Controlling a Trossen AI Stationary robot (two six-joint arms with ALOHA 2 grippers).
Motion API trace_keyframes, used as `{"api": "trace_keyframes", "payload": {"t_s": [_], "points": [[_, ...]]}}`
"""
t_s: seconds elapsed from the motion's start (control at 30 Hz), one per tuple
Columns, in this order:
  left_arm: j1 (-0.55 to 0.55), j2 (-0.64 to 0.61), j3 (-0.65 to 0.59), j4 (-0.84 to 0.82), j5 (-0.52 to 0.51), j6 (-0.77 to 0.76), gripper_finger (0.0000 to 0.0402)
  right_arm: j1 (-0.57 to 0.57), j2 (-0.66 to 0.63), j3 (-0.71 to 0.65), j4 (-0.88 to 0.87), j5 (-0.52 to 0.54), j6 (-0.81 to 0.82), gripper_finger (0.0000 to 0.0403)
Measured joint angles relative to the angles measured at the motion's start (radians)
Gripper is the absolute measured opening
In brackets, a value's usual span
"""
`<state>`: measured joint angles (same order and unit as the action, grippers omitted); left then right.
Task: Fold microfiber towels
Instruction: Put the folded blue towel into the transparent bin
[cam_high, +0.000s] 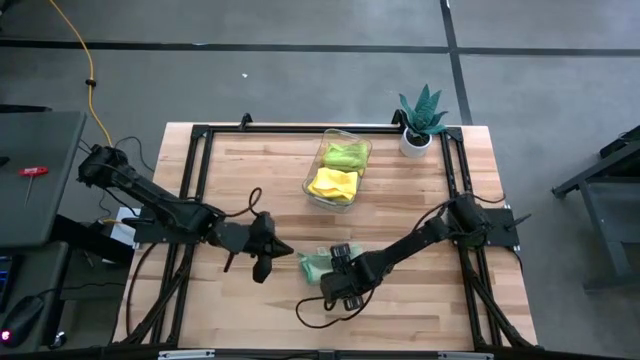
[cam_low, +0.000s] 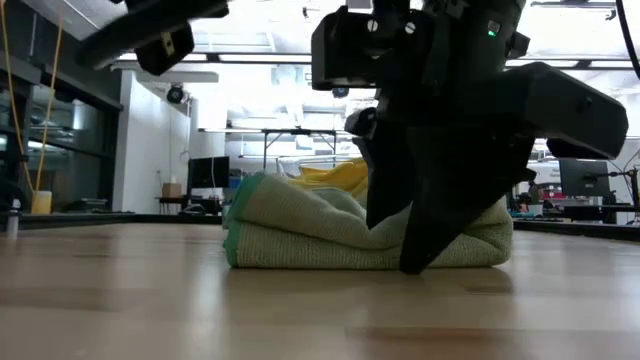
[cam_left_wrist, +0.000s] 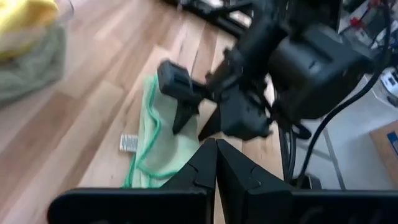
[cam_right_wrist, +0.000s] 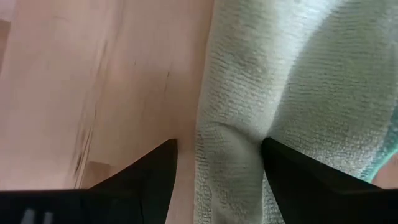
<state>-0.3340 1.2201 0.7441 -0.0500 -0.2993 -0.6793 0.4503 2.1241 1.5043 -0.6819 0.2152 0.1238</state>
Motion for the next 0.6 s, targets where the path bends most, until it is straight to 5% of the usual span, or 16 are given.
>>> {"api": "trace_keyframes", "payload": {"t_s": [0.33, 0.6], "points": [[0.000, -0.019, 0.000, 0.001, -0.080, 0.002, 0.0000, 0.025, 0.062, 0.007, -0.031, 0.088, 0.043, 0.0194], [0.000, -0.045, 0.000, -0.005, -0.157, 0.002, 0.0000, 0.046, 0.070, 0.007, -0.042, 0.112, 0.146, 0.0025]]}}
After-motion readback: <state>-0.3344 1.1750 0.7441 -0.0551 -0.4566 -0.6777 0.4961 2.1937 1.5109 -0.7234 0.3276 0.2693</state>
